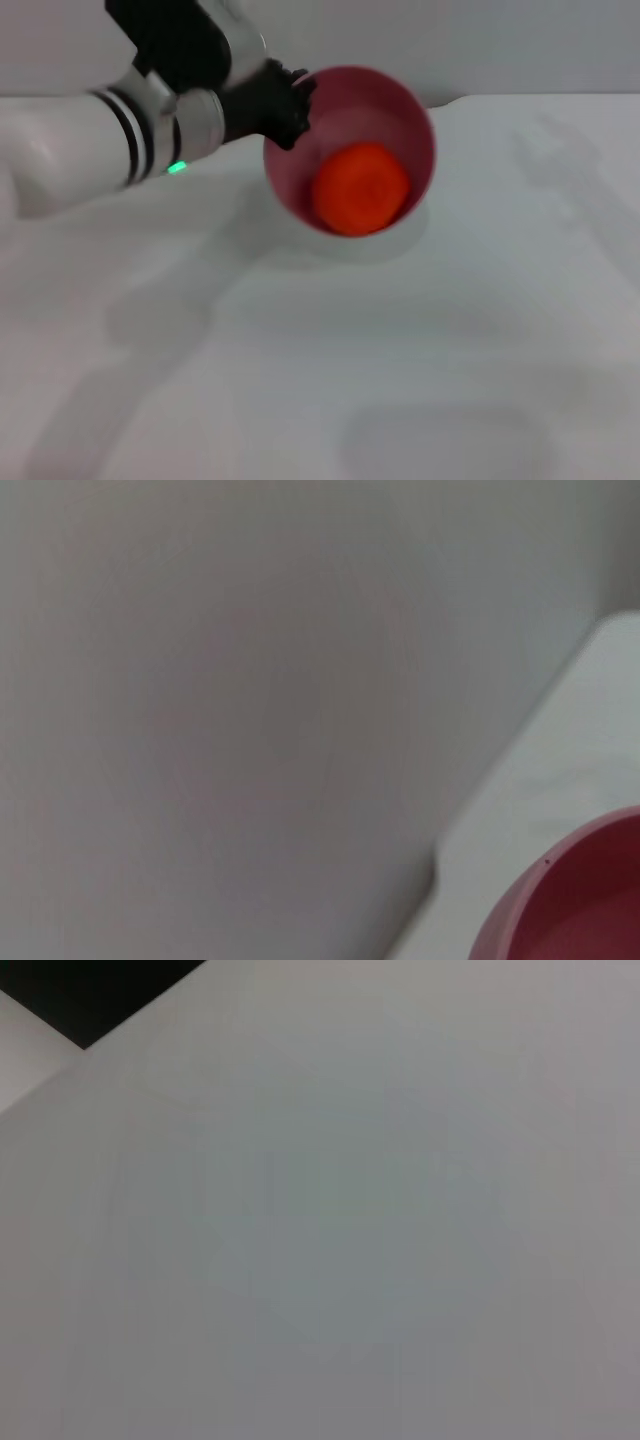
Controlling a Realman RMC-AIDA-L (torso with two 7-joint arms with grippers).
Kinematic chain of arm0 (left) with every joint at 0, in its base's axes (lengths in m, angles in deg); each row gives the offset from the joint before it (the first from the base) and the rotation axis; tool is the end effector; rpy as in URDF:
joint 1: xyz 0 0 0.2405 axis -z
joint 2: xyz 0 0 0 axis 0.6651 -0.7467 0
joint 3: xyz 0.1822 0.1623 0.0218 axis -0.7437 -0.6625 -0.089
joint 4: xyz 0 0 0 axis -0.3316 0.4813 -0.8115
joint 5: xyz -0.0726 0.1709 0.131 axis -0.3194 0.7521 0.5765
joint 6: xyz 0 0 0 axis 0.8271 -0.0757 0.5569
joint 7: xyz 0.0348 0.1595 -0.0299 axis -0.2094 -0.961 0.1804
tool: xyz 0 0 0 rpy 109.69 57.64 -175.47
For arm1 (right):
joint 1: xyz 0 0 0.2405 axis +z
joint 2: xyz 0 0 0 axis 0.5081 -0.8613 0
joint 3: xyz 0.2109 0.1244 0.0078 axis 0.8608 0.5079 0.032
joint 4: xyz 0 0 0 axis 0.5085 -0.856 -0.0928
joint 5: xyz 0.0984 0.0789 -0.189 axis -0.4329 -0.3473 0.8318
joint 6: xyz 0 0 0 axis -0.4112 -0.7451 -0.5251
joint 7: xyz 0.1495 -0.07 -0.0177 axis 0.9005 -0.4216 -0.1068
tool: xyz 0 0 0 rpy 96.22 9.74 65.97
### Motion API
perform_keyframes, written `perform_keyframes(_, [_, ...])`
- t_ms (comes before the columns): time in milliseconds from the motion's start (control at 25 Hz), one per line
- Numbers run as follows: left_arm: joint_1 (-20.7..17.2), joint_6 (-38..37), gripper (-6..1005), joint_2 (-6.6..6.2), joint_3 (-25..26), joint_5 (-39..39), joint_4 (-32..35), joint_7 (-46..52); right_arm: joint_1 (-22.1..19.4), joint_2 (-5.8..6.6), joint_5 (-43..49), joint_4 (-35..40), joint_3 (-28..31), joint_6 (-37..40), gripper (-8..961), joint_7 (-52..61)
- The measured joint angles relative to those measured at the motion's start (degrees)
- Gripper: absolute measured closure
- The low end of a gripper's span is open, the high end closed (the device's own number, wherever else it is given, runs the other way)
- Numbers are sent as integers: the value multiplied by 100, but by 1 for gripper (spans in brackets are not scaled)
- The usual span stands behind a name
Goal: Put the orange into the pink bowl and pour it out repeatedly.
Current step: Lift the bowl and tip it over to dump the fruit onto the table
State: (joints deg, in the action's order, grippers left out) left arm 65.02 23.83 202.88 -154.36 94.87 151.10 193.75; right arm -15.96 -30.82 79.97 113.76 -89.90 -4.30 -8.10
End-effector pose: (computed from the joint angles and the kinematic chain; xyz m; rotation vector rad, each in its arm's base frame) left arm -0.1203 0.4144 -0.0432 -2.3375 -0.1718 -0.1477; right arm 0.1585 0.3789 0.0828 -1.6914 0.1230 1.3763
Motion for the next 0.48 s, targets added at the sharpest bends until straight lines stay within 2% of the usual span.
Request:
perform_keyframes(80, [0, 0, 958, 0, 0, 0, 0, 0, 2, -1, 0, -22, 35, 8, 429, 0])
perform_keyframes(120, [-470, 1235, 958, 4, -794, 20, 114, -482, 9, -1, 0, -30, 41, 16, 429, -1])
perform_keyframes(280, [-709, 2090, 958, 16, -1278, 21, 96, -947, 37, -2, 3, -39, 37, 61, 429, 0])
perform_keyframes(320, [-709, 2090, 958, 16, -1278, 21, 96, -947, 43, -2, 4, -40, 35, 65, 429, 0])
perform_keyframes(400, [-971, 3329, 958, 18, -1884, 21, 0, -1541, 57, -2, 5, -42, 26, 73, 429, 1])
perform_keyframes(440, [-971, 3329, 958, 18, -1884, 21, 0, -1541, 66, -2, 6, -43, 21, 79, 429, 1])
perform_keyframes(480, [-1040, 3918, 958, 19, -2182, 20, -116, -1778, 76, -2, 7, -44, 15, 83, 429, 1])
